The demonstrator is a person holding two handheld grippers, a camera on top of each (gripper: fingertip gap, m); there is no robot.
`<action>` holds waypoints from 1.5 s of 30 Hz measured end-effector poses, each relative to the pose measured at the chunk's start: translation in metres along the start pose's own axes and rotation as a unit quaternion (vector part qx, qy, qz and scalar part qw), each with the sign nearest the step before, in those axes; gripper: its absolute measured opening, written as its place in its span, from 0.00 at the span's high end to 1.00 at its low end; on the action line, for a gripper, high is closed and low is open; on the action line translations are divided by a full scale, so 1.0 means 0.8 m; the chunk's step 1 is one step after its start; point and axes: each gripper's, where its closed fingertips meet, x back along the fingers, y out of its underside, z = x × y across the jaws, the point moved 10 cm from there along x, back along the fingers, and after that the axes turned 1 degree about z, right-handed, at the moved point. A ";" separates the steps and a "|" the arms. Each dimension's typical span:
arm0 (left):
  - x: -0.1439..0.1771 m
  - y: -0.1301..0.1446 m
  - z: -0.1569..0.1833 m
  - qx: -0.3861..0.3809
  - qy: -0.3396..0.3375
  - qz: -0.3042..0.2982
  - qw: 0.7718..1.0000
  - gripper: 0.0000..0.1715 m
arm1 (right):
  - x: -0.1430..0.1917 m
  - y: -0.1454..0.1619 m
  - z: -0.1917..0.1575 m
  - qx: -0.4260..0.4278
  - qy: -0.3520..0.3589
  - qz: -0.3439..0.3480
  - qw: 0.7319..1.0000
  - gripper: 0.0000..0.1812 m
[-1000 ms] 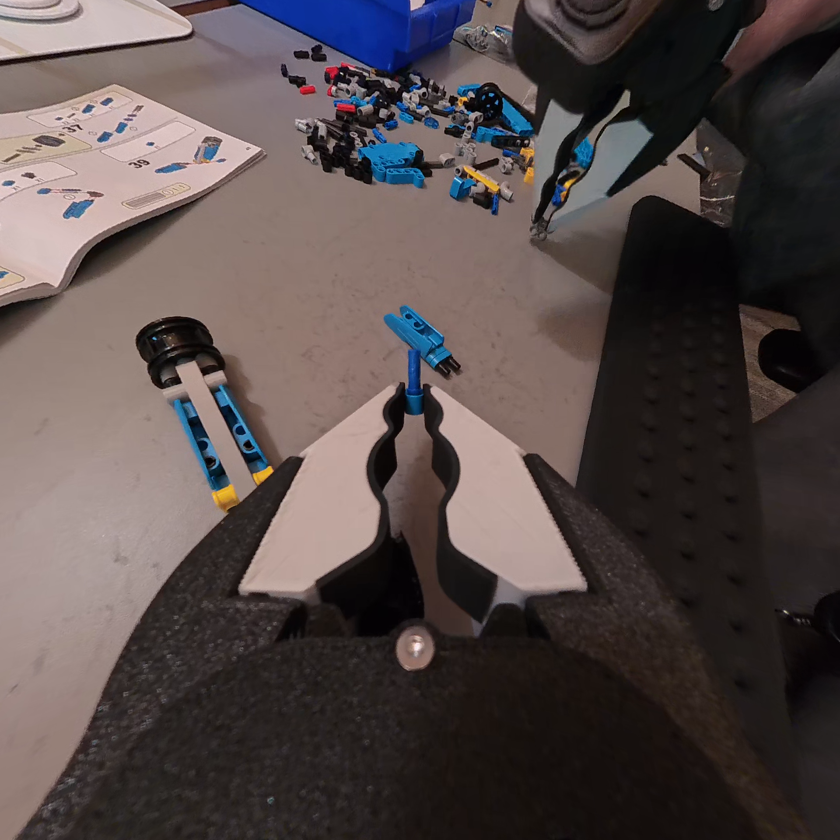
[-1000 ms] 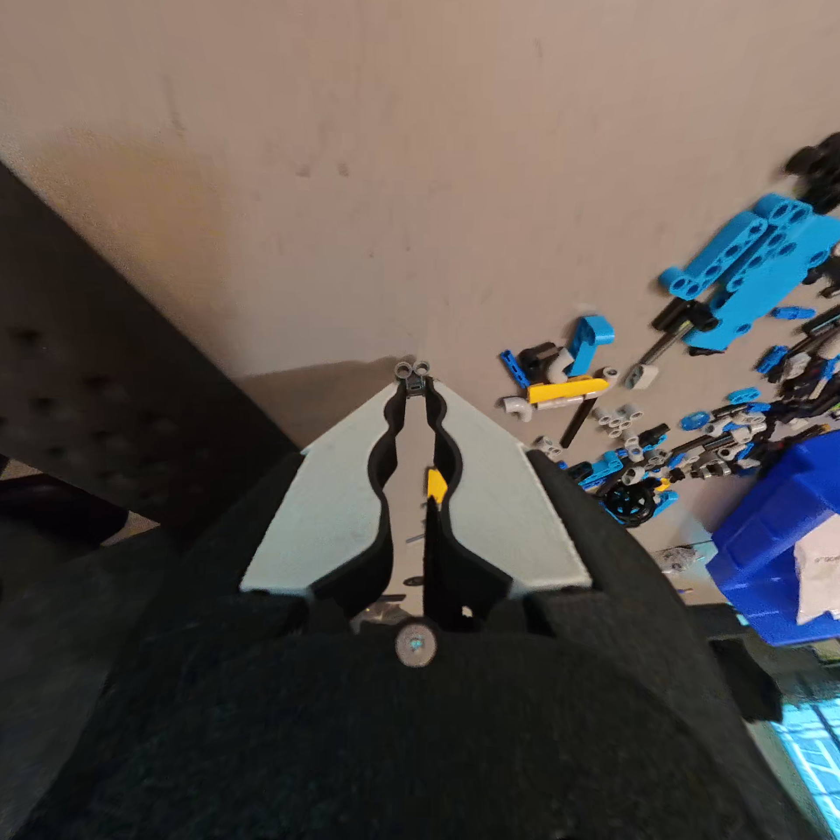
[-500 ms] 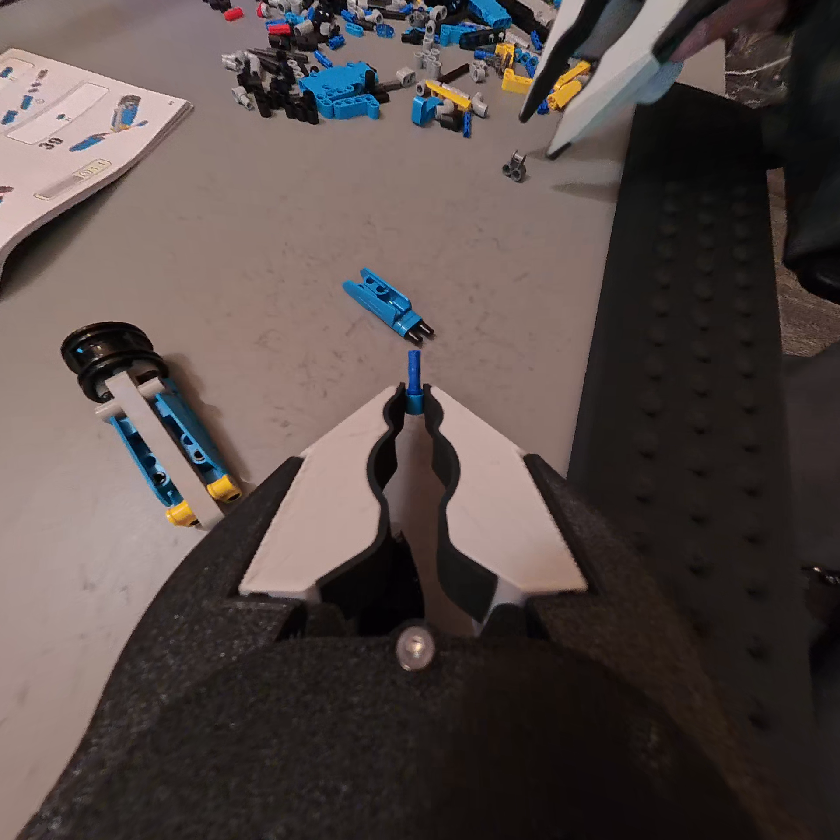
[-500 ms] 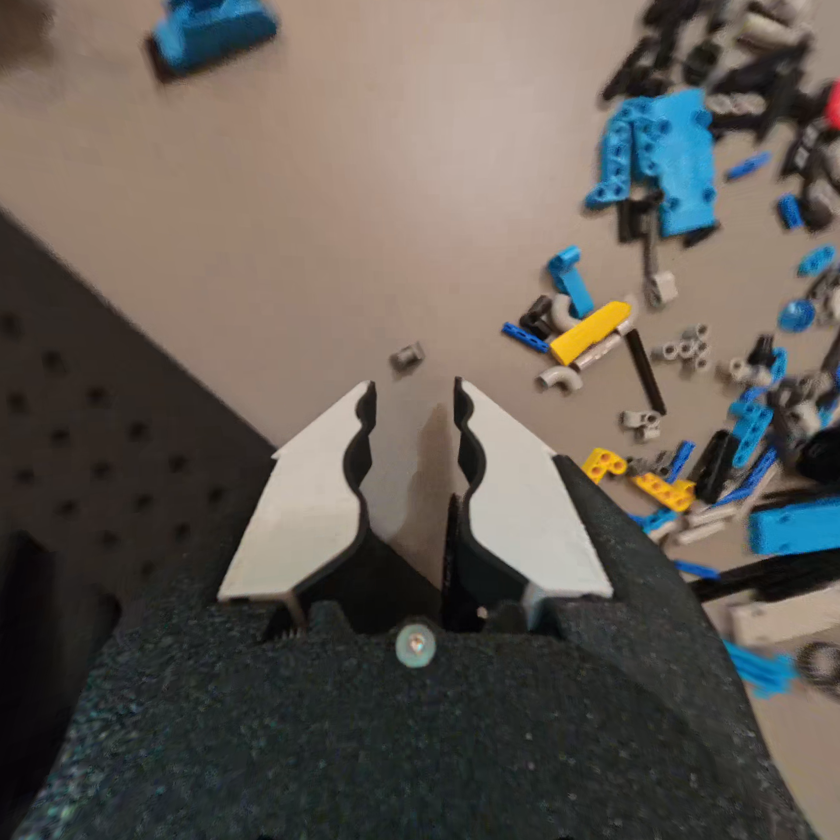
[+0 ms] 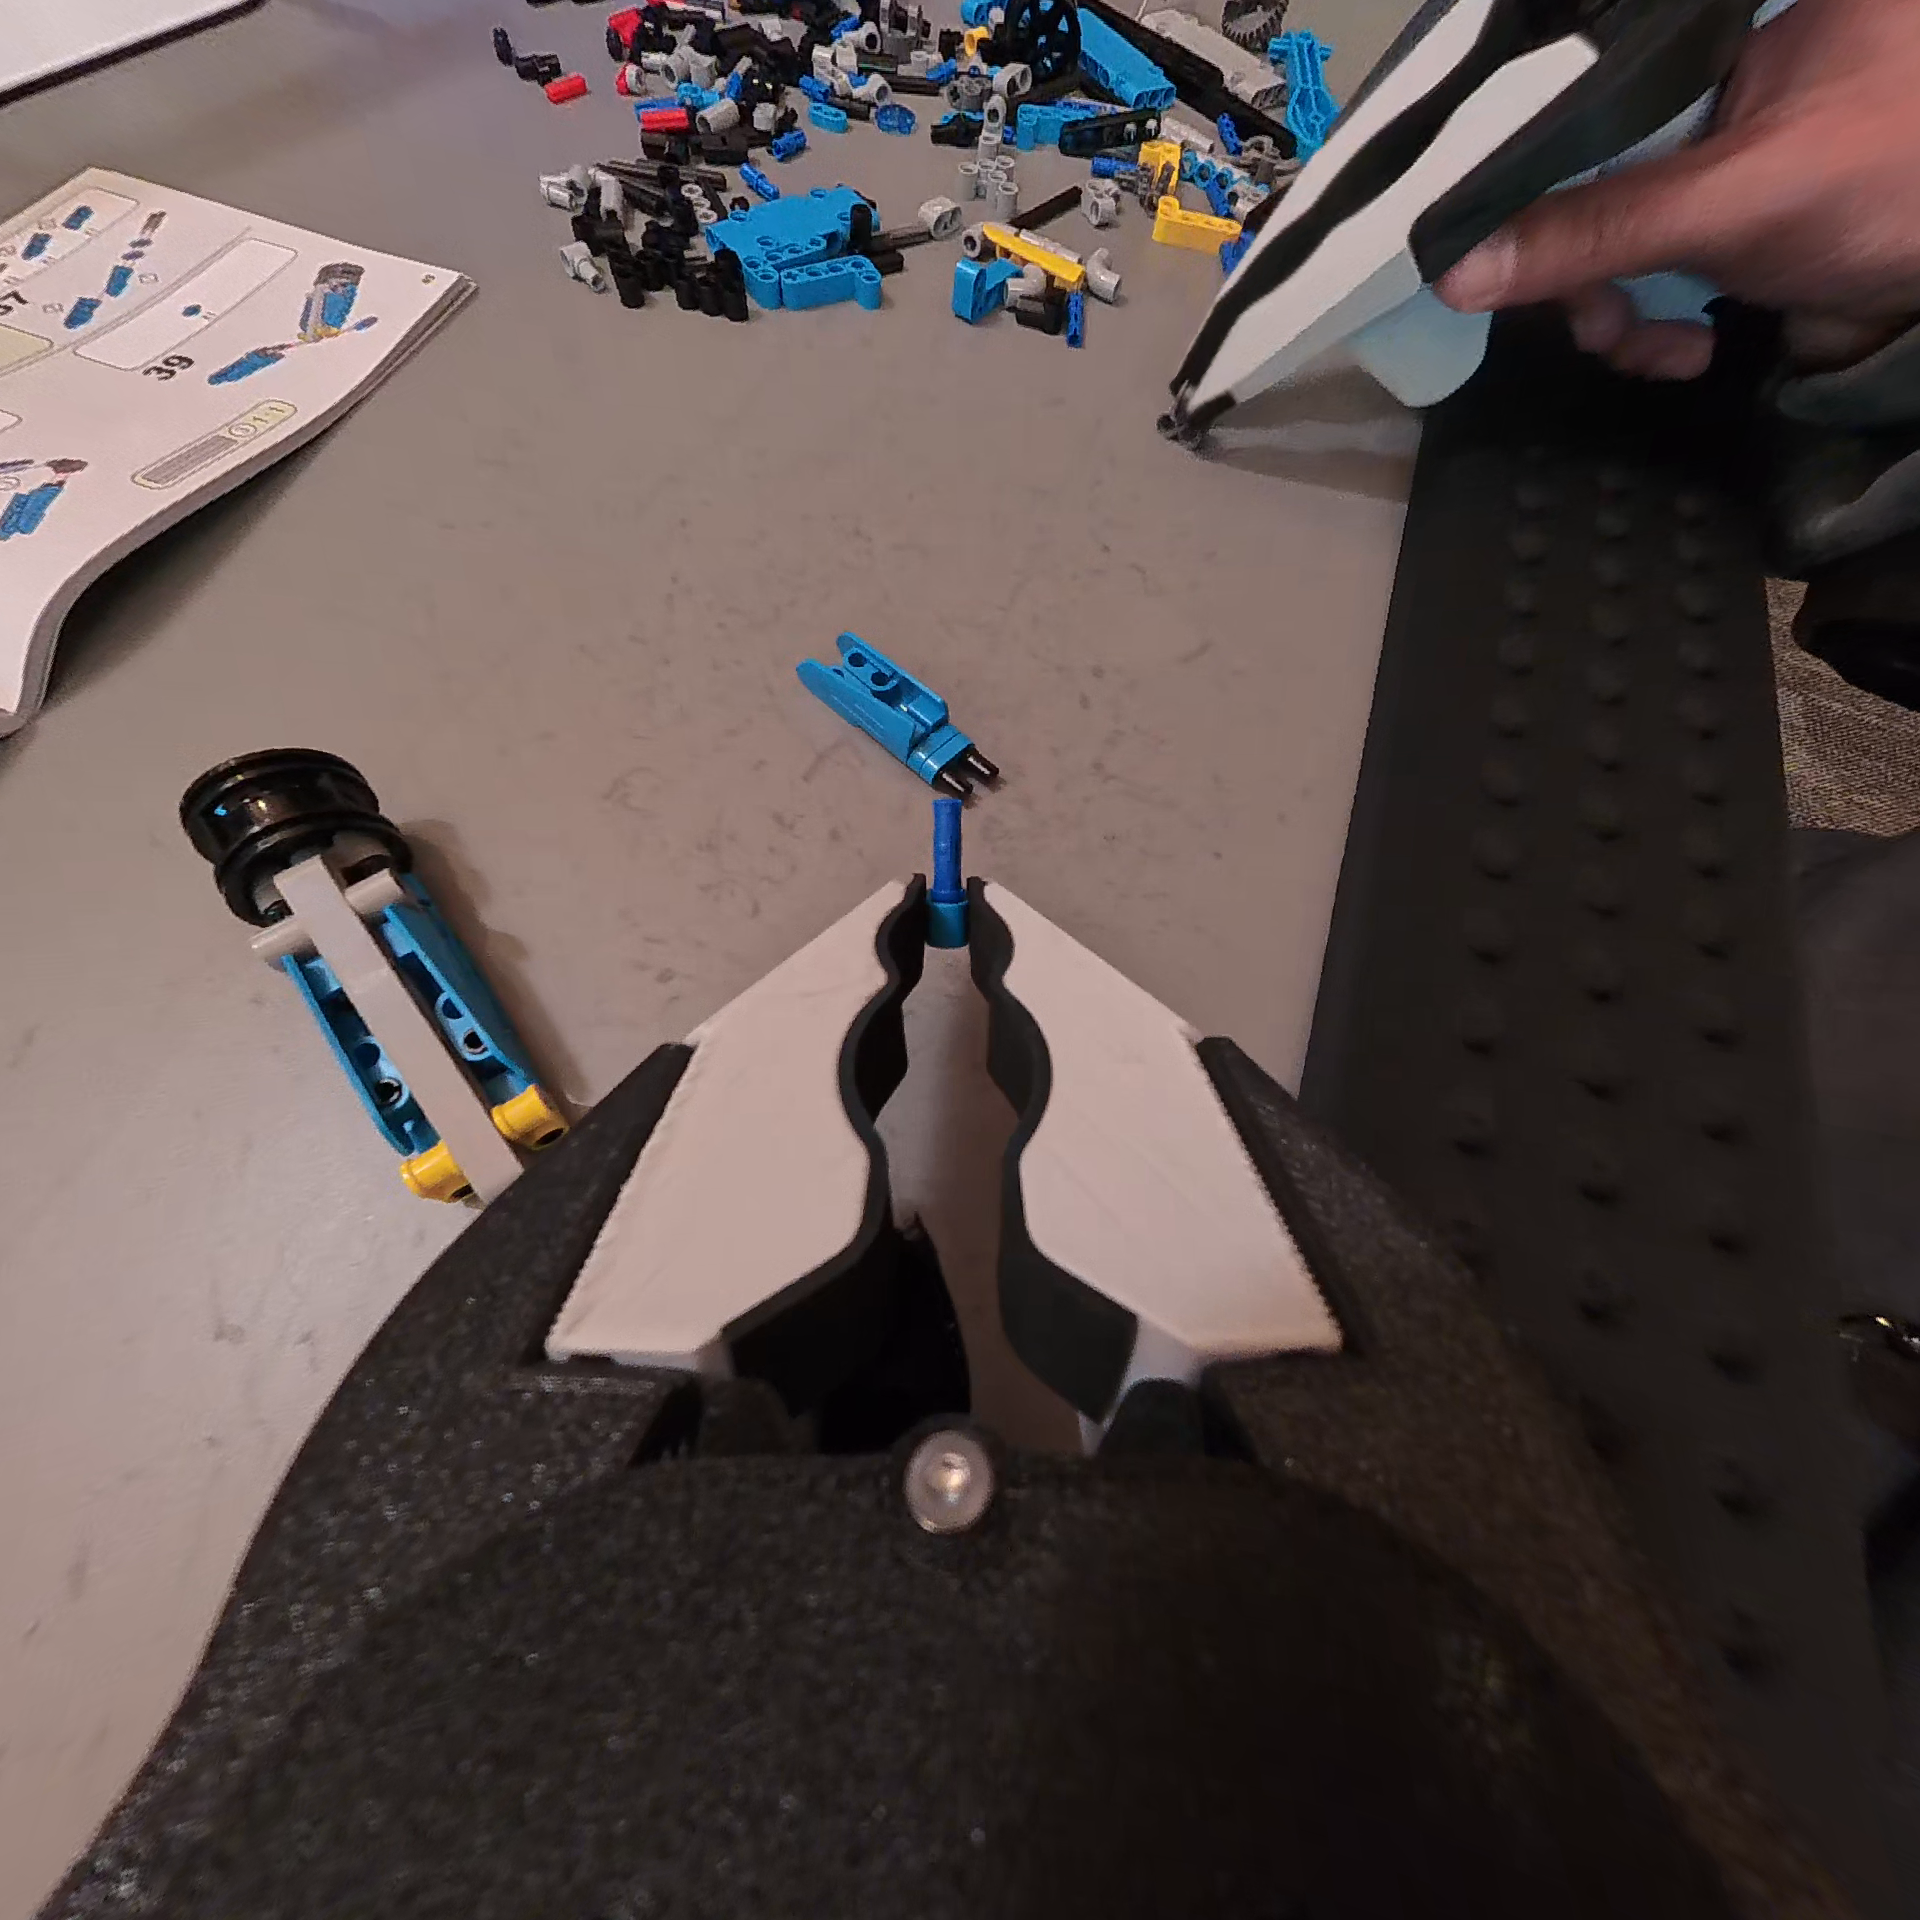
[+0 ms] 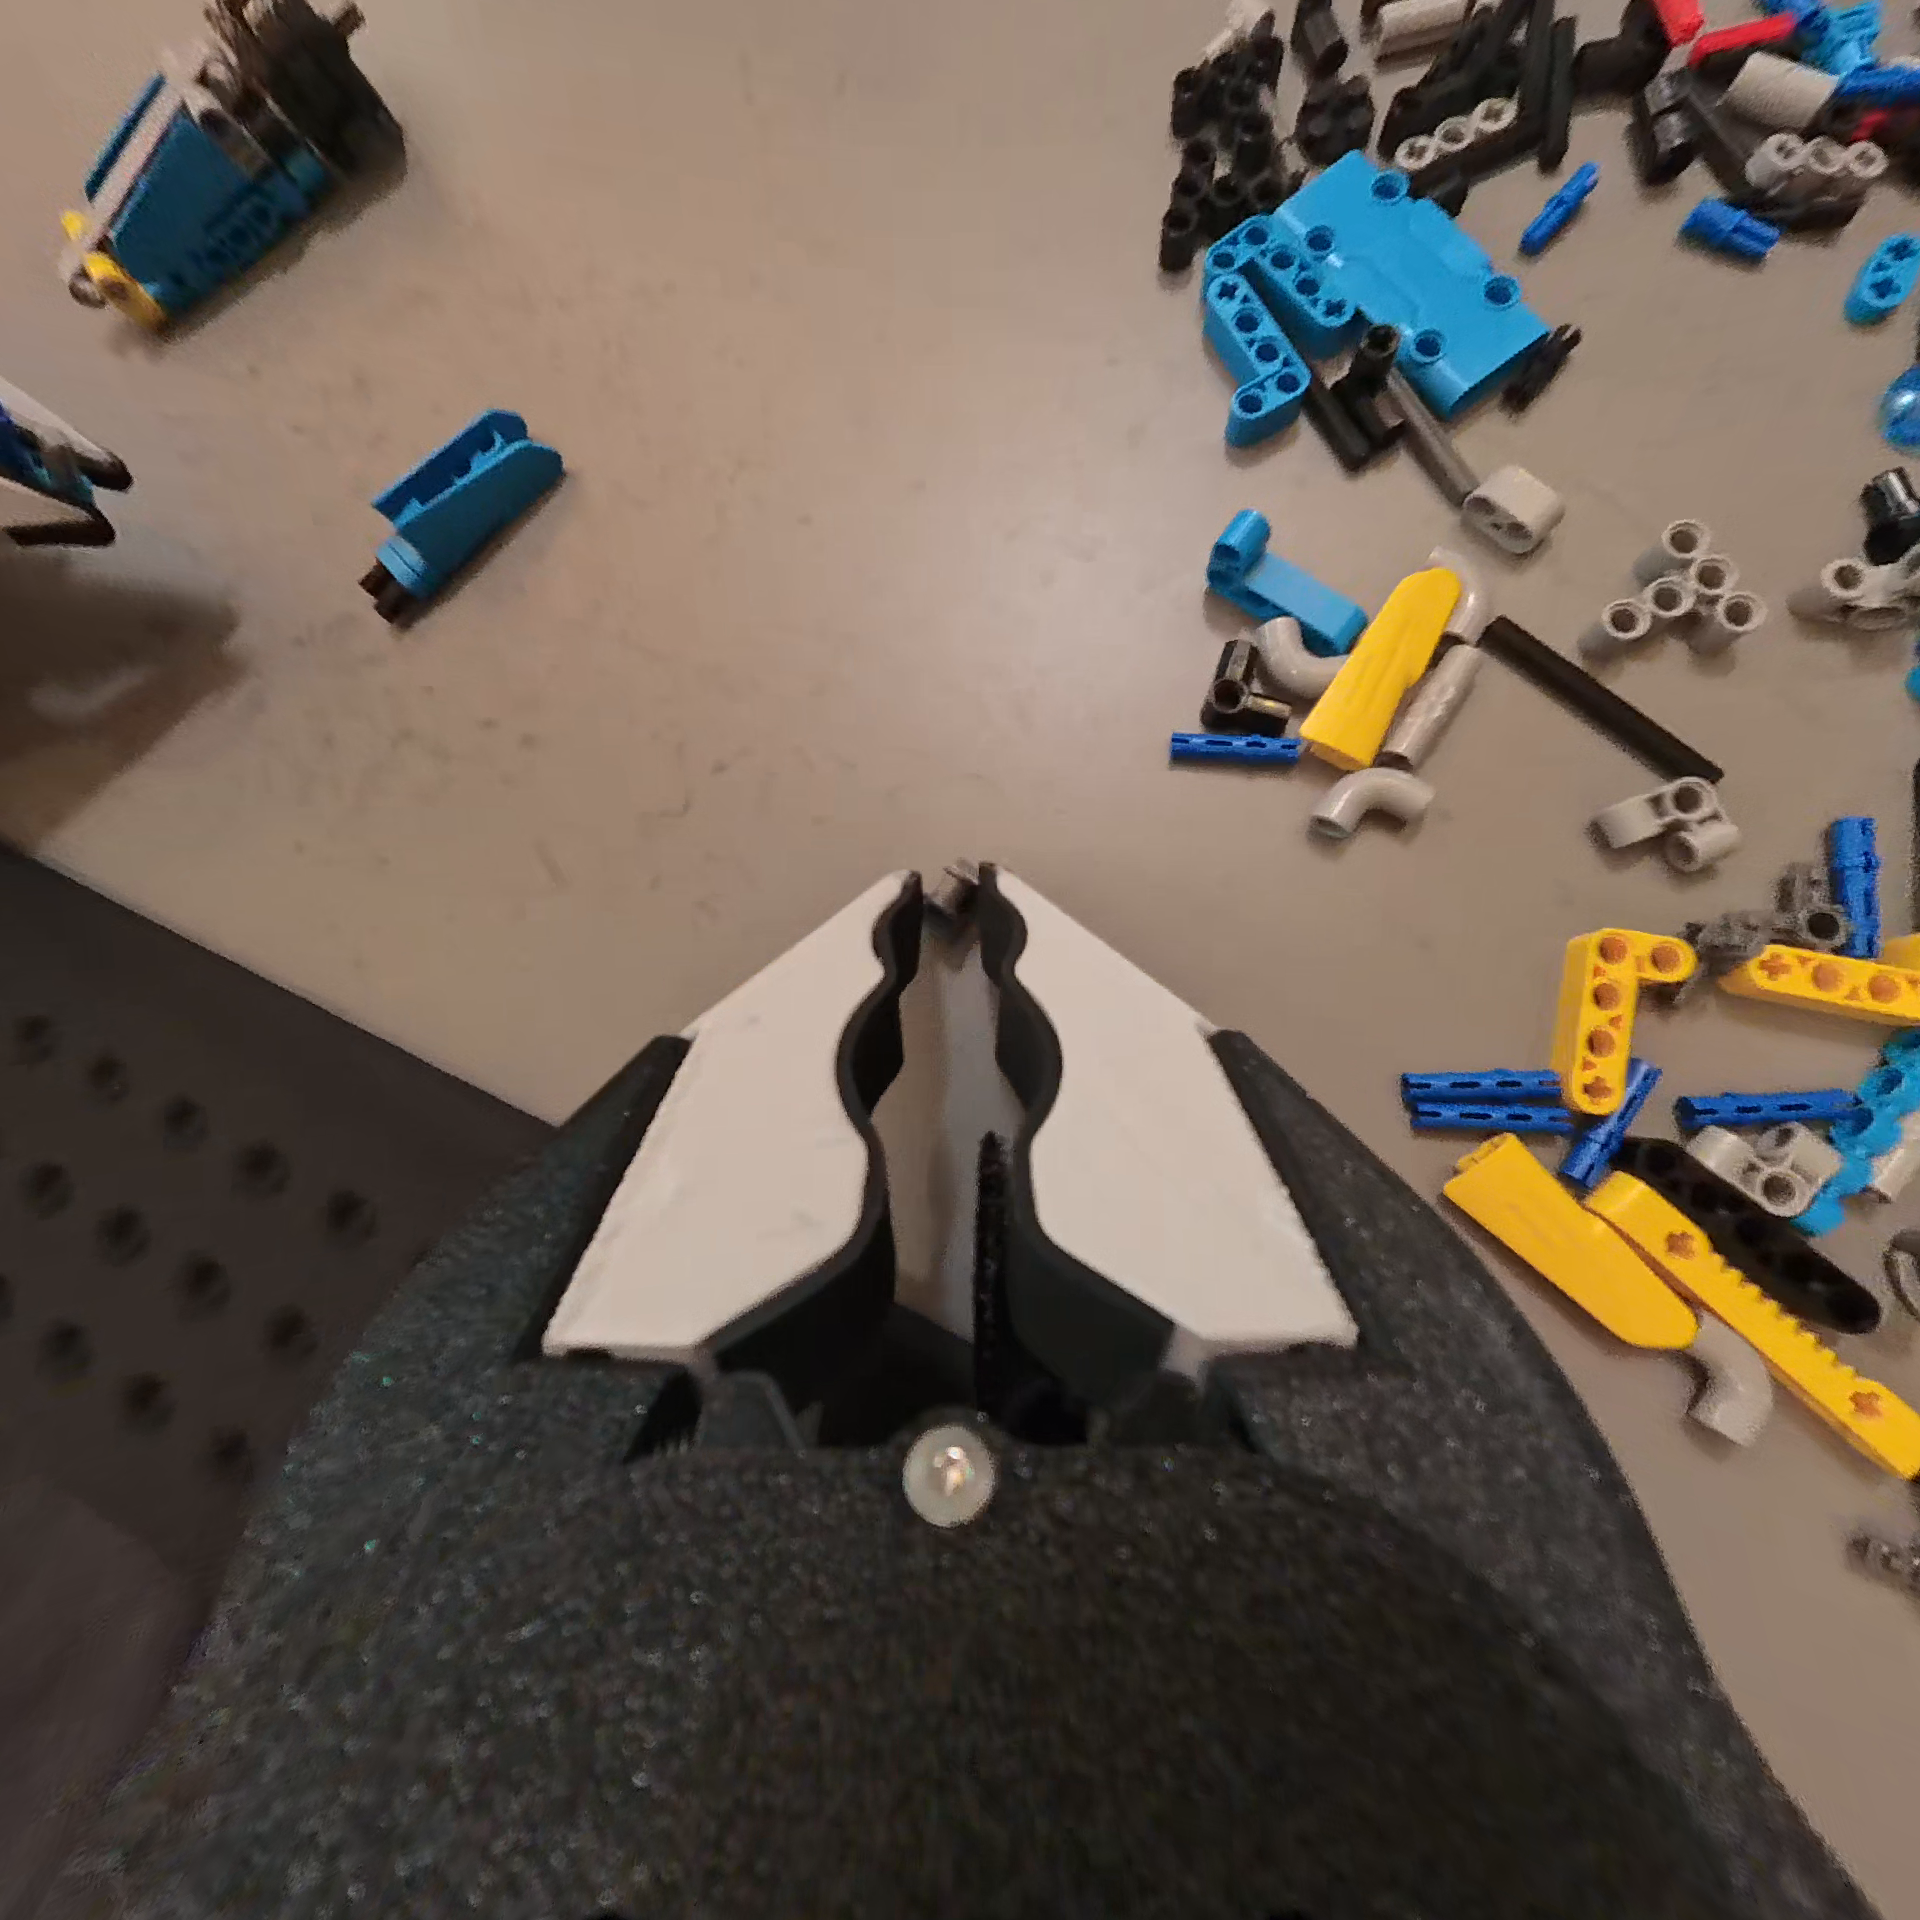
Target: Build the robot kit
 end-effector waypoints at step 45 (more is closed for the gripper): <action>-0.022 0.010 0.027 -0.094 0.073 -0.090 0.989 0.96 | -0.077 -0.050 -0.154 0.402 -0.325 0.048 0.855 0.92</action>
